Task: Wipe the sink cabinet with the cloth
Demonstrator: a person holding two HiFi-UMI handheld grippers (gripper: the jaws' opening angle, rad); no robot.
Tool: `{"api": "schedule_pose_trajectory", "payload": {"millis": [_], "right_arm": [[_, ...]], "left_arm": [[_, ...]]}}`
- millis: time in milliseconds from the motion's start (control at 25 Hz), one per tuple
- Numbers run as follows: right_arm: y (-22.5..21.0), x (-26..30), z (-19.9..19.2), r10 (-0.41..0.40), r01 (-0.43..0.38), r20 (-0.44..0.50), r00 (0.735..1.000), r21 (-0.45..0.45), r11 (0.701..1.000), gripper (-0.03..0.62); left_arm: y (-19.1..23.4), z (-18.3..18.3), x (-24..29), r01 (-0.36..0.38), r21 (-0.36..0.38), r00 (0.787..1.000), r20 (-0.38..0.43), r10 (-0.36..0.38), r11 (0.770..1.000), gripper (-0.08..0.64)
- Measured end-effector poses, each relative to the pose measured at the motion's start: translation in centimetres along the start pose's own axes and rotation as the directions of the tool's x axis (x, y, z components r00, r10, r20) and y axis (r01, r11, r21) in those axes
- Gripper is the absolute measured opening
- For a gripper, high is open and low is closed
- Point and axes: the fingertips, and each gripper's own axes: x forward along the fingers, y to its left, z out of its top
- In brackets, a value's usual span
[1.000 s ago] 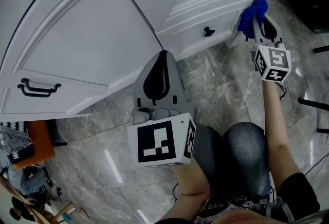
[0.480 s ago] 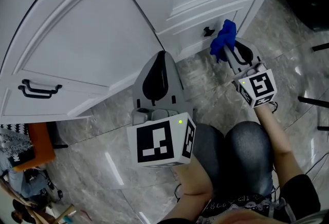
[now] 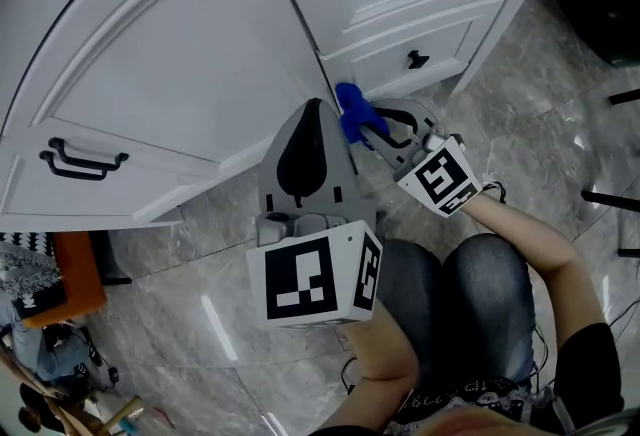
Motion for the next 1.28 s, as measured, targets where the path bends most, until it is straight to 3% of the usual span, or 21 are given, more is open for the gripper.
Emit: {"api": "schedule_pose_trajectory", "payload": {"millis": [160,360,760,1160,1280], "right_arm": [[-0.8,2.2,-0.8,-0.058,0.059,-0.027,0.998,0.011,0.998,0.077],[-1.0,2.6,-0.7,-0.082,0.082,0.007,0.997,-0.002,0.997,0.077],[-1.3,2.1,-1.3,-0.112,0.112,0.004,0.994,-0.125,0.986,0.076],[-2.2,1.6,-1.7,-0.130,0.130,0.009,0.991,-0.123,0.984,0.077],[-3.3,1.1,-2.4,-0.172,0.171,-0.005,0.985,-0.091,0.981,0.077]], "left_arm": [[0.1,0.1,-0.2,0.003,-0.008,1.000,0.006,-0.003,1.000,0.006],[0.3,-0.1,-0.2,0.004,-0.009,1.000,0.001,-0.004,1.000,0.005],[0.0,-0.1,0.0,0.007,-0.002,1.000,-0.004,-0.007,1.000,0.006],[-0.2,-0.2,0.1,0.010,0.003,1.000,-0.007,-0.010,1.000,0.005],[-0.1,-0.2,0.2,0.004,0.003,1.000,-0.007,-0.004,1.000,0.006]]}}
